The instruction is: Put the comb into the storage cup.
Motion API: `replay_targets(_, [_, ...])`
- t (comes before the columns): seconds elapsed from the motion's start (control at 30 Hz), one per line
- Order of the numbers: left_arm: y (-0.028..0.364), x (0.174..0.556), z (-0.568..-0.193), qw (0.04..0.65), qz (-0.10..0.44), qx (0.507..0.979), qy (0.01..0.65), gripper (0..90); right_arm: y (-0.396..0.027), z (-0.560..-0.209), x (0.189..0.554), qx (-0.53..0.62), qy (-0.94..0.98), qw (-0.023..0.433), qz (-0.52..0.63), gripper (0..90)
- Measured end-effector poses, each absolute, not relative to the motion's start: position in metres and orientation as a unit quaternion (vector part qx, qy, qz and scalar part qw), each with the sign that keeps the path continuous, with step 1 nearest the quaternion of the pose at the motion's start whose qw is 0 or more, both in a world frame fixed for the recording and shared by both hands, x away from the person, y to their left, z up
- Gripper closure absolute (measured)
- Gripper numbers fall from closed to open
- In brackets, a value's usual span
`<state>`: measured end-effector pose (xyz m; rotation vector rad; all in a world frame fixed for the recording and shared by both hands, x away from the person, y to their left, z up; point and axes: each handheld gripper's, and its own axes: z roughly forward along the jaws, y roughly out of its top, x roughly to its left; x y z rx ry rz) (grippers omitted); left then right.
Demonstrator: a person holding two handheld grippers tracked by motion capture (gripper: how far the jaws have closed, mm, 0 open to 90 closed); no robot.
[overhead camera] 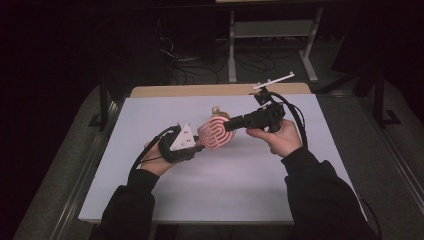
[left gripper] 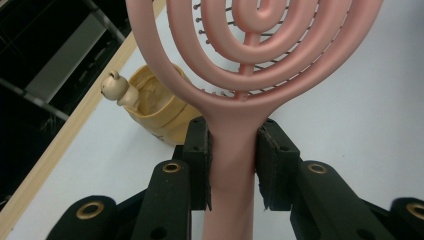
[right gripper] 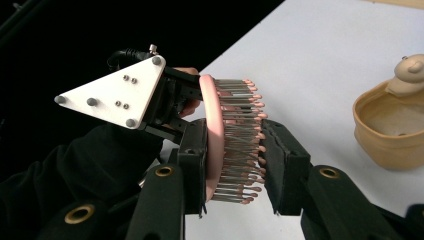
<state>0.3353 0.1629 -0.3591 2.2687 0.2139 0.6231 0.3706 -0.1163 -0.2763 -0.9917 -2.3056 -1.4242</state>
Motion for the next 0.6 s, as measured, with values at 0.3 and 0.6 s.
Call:
replay_targets(0.3, [0.158,0.334,-0.362,0.399,0.226,0.883,0.098,55.5,-0.103,-0.256,0.369,-0.346,-0.810,0.117,-0.459,64.5])
replay_targets(0.6, [0.167,0.337,-0.359,0.444,0.201,0.864,0.124,47.1,-0.098,-0.246,0.371,-0.352,-0.815,0.100,-0.448,64.6])
